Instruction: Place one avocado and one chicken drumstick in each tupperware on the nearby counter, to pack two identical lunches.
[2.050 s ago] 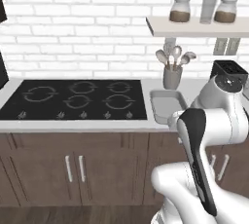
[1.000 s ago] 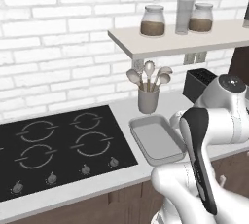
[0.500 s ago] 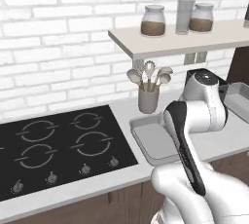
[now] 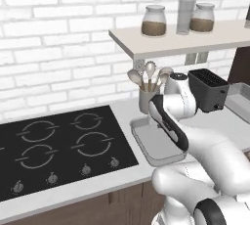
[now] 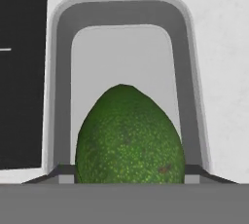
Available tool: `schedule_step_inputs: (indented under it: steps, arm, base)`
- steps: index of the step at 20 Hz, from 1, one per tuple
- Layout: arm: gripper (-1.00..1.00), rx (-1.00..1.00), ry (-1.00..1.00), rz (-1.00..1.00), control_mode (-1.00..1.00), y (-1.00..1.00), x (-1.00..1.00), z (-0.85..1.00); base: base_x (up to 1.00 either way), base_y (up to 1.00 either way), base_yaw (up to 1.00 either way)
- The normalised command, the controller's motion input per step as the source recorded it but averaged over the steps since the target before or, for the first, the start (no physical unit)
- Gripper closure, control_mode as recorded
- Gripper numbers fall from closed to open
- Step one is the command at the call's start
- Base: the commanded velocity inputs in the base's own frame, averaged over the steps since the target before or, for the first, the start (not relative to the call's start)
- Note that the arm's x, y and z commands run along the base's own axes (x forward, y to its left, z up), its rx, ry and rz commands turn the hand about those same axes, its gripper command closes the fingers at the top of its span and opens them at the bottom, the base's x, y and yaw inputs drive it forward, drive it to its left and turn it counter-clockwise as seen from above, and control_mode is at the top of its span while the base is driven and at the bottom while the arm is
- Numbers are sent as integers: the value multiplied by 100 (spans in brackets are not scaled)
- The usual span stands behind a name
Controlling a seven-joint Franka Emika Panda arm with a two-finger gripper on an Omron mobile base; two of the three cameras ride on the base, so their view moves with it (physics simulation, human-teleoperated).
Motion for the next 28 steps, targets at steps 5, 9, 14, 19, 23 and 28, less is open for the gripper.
schedule_step_inputs:
  steps: [5, 9, 14, 19, 23, 28]
  arm:
    - [100, -1, -7, 1, -100, 0, 59, -62]
    - [100, 3, -7, 0, -100, -4, 51, -48]
    - [100, 0, -12, 0, -100, 0, 18, -28]
    - [-100, 0, 0, -1, -100, 21, 32, -2]
    - [-100, 0, 0, -1, -100, 2, 4, 0]
    - [-100, 0, 0, 0, -100, 0, 2, 0]
  base:
    - [0, 0, 0]
    - [0, 0, 0]
    - [0, 0, 0]
    - [0, 0, 0]
    - [0, 0, 0]
    - [0, 0, 0]
